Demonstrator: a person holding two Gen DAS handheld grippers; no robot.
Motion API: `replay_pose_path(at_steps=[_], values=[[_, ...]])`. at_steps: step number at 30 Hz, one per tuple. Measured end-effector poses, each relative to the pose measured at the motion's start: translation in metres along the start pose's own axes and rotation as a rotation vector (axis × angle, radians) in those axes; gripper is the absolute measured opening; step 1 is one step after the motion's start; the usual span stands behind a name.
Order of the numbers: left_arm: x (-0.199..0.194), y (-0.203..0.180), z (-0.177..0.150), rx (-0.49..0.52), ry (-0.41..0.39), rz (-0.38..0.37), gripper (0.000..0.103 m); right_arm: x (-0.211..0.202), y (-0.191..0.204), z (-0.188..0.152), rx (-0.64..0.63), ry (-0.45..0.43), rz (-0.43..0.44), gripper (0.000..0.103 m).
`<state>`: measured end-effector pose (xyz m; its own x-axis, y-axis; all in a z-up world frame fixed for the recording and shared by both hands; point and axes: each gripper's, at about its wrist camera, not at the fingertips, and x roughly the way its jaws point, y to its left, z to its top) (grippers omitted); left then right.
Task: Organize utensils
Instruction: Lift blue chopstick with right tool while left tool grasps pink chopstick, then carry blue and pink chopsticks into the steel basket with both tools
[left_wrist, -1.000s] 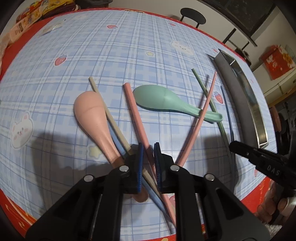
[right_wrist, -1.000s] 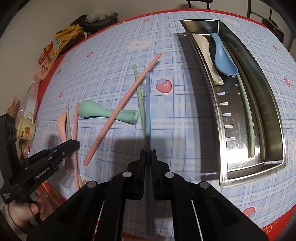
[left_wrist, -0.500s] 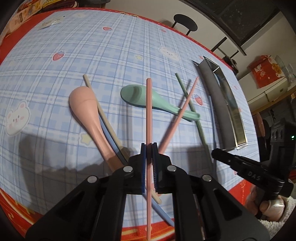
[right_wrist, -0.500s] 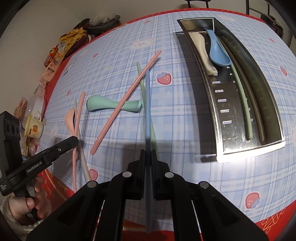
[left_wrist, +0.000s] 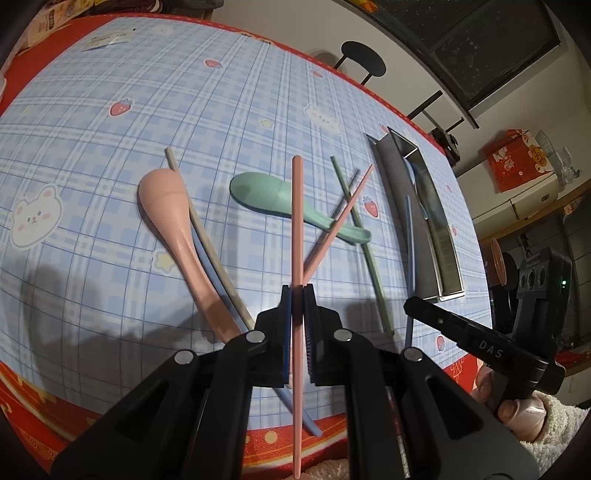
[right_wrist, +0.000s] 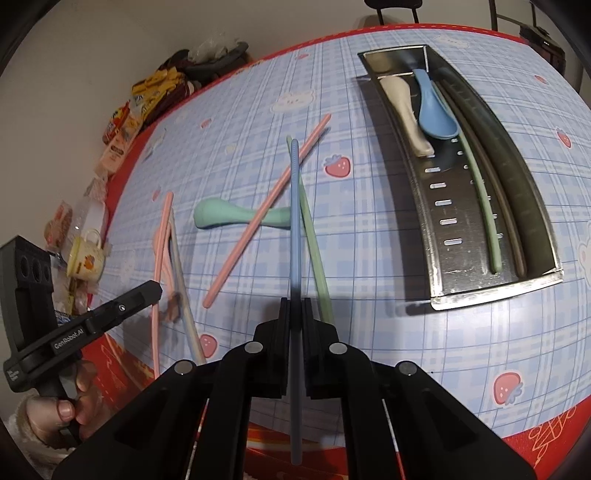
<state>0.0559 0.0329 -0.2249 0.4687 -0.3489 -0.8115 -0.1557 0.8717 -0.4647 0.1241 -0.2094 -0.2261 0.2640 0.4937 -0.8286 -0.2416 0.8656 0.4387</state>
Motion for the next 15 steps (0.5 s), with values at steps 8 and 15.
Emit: replay_pose_path(at_steps=[8, 15], values=[[-0.009, -0.008, 0.002, 0.018, -0.013, 0.005, 0.01, -0.022, -0.007, 0.002, 0.032, -0.063, 0.029, 0.007], [-0.006, -0.024, 0.008, 0.04, -0.005, 0.005, 0.01, -0.032, -0.024, -0.003, 0.08, -0.091, 0.026, 0.007]])
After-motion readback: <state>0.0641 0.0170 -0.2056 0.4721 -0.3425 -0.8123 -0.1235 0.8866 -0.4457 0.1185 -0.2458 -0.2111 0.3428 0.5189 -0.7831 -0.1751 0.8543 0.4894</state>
